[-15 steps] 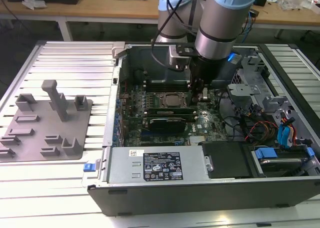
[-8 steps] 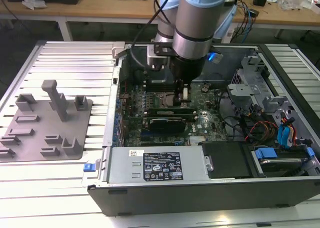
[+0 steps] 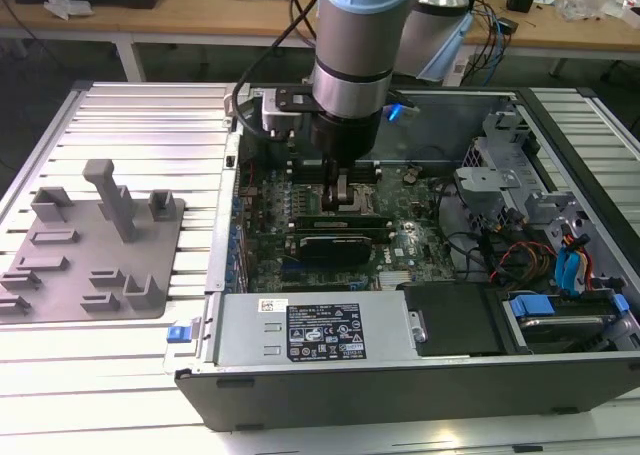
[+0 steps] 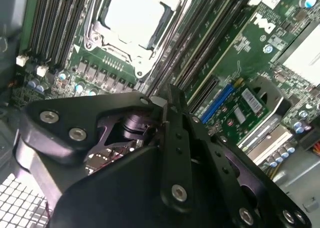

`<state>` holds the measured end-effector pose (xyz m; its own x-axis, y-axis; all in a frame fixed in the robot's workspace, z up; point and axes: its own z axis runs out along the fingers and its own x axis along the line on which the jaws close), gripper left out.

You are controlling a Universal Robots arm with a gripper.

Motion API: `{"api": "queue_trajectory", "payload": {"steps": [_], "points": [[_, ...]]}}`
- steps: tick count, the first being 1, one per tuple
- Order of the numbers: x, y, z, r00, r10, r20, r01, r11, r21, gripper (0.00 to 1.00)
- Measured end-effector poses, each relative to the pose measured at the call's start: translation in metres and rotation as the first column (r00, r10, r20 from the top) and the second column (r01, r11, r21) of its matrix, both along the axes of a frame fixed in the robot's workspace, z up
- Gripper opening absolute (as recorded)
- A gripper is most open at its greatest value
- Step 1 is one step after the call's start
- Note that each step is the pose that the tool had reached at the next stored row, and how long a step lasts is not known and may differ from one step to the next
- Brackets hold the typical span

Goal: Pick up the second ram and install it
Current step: 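Press down the second ram until it locks into place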

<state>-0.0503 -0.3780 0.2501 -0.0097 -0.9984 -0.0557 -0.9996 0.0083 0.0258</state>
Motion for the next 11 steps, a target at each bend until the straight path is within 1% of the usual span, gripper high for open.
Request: {"api": "queue_trajectory", "payload": {"steps": [2, 4, 5, 6, 10, 11], "points": [[0.000, 0.0000, 0.0000, 1.0000, 0.000, 0.0000, 0.000, 1.0000, 0.0000, 0.08], [-0.007, -0.0001, -0.0026, 1.0000, 0.000, 0.0021, 0.000, 1.0000, -0.0002, 0.08], [-0.007, -0.0001, -0.0037, 1.0000, 0.000, 0.0027, 0.000, 1.0000, -0.0001, 0.08], [-0.007, -0.0001, -0.0067, 1.0000, 0.001, 0.0034, -0.001, 1.0000, 0.0000, 0.08], [-0.007, 0.0000, -0.0120, 1.0000, 0.001, 0.0035, -0.001, 1.0000, 0.0001, 0.08], [-0.007, -0.0001, -0.0121, 1.0000, 0.001, 0.0033, -0.001, 1.0000, -0.0001, 0.08]]}}
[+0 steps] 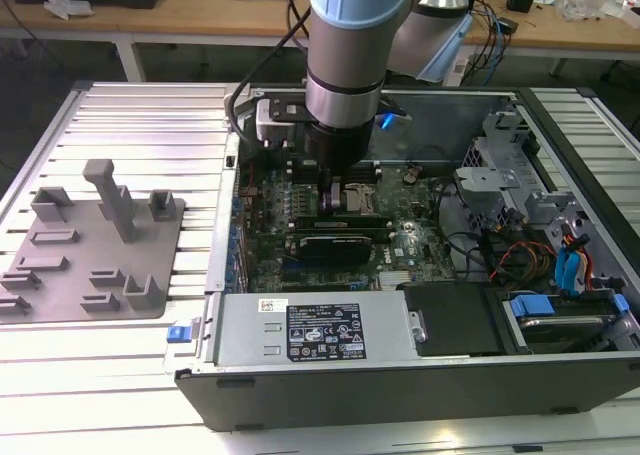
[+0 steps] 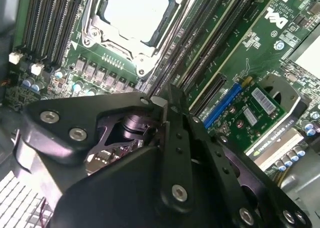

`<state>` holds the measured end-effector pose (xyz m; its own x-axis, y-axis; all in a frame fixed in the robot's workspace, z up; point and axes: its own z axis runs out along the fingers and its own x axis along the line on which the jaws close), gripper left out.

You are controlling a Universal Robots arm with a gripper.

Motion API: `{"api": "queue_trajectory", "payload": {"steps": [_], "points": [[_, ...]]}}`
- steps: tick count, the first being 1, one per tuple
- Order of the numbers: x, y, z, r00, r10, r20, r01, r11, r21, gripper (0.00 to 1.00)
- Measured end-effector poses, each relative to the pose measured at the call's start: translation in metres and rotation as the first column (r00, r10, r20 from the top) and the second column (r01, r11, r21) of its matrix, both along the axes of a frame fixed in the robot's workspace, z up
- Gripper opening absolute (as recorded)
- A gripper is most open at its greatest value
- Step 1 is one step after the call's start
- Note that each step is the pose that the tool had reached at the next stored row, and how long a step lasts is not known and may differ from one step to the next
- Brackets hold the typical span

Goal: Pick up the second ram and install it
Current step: 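Press down the second ram until it locks into place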

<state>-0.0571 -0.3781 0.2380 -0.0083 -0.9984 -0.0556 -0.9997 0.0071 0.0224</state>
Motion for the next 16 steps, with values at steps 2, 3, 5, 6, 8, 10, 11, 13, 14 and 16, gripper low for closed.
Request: {"api": "queue_trajectory", "payload": {"steps": [2, 3, 5, 6, 8, 10, 11, 13, 14, 16], "points": [[0.0000, 0.0000, -0.0003, 1.0000, 0.000, 0.0001, 0.000, 1.0000, 0.0001, 0.08], [0.0000, 0.0000, -0.0008, 1.0000, 0.000, 0.0002, 0.000, 1.0000, 0.0004, 0.08], [-0.0007, 0.0000, -0.0035, 1.0000, 0.000, 0.0001, 0.000, 1.0000, 0.0001, 0.08], [-0.0007, 0.0000, -0.0046, 1.0000, 0.000, -0.0001, 0.000, 1.0000, -0.0002, 0.08], [-0.0009, 0.0000, -0.0047, 1.0000, 0.000, 0.0000, 0.000, 1.0000, -0.0002, 0.08], [-0.0009, 0.0000, -0.0069, 1.0000, 0.000, 0.0000, 0.000, 1.0000, -0.0002, 0.08], [-0.0009, 0.0000, -0.0072, 1.0000, 0.000, 0.0001, 0.000, 1.0000, 0.0001, 0.08], [-0.0010, 0.0000, -0.0082, 1.0000, 0.000, -0.0001, 0.000, 1.0000, -0.0002, 0.08], [-0.0010, -0.0001, -0.0089, 1.0000, 0.000, -0.0002, 0.000, 1.0000, -0.0004, 0.08], [-0.0010, 0.0000, -0.0092, 1.0000, 0.000, 0.0002, 0.000, 1.0000, 0.0003, 0.08]]}}
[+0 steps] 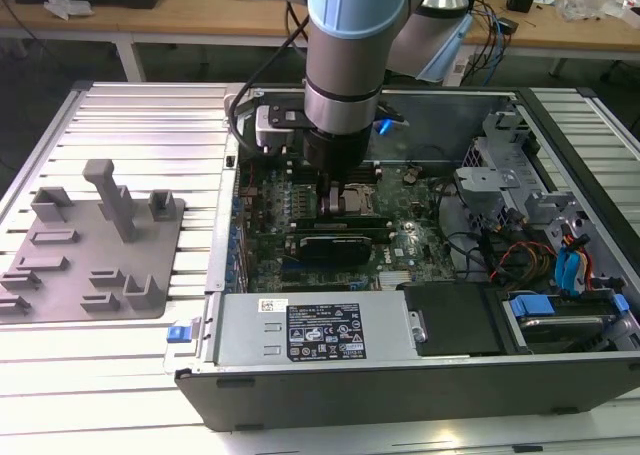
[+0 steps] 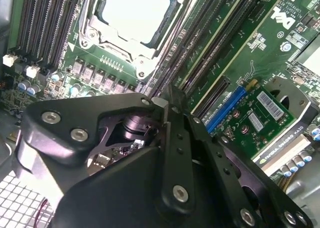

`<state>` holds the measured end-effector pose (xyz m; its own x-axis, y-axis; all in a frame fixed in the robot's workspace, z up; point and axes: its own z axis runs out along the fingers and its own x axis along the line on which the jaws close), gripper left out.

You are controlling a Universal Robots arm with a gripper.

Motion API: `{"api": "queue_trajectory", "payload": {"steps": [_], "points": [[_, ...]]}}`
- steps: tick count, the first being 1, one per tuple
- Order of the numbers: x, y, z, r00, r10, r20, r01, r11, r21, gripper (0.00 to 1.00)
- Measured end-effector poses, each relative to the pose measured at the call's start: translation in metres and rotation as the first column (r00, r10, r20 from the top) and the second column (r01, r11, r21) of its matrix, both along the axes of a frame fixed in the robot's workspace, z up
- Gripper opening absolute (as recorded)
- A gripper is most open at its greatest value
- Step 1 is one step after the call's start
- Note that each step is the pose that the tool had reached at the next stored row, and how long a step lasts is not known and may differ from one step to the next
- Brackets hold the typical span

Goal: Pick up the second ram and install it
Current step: 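Press down the second ram until it locks into place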

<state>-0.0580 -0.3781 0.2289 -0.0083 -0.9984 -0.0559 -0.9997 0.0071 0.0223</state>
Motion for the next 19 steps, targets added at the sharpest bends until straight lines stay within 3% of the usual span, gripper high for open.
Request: {"api": "queue_trajectory", "payload": {"steps": [5, 6, 7, 8, 11, 13, 14, 19], "points": [[0.000, 0.0000, -0.0003, 1.0000, 0.000, 0.0000, 0.000, 1.0000, -0.0002, 0.08], [0.000, 0.0003, 0.0029, 1.0000, 0.000, 0.0013, 0.000, 1.0000, 0.0020, 0.08], [0.000, 0.0000, 0.0148, 1.0000, 0.000, 0.0002, 0.000, 1.0000, 0.0003, 0.08], [0.000, 0.0000, 0.0216, 1.0000, 0.000, -0.0001, 0.000, 1.0000, -0.0001, 0.08], [0.006, 0.0000, 0.0216, 1.0000, 0.000, 0.0000, 0.000, 1.0000, -0.0002, 0.08], [0.027, -0.0001, 0.0217, 1.0000, 0.000, -0.0005, 0.000, 1.0000, -0.0002, 0.08], [0.032, -0.0001, 0.0216, 1.0000, 0.000, -0.0006, 0.000, 1.0000, -0.0001, 0.08], [0.033, 0.0000, 0.0216, 1.0000, 0.000, -0.0006, 0.000, 1.0000, -0.0001, 0.08]]}}
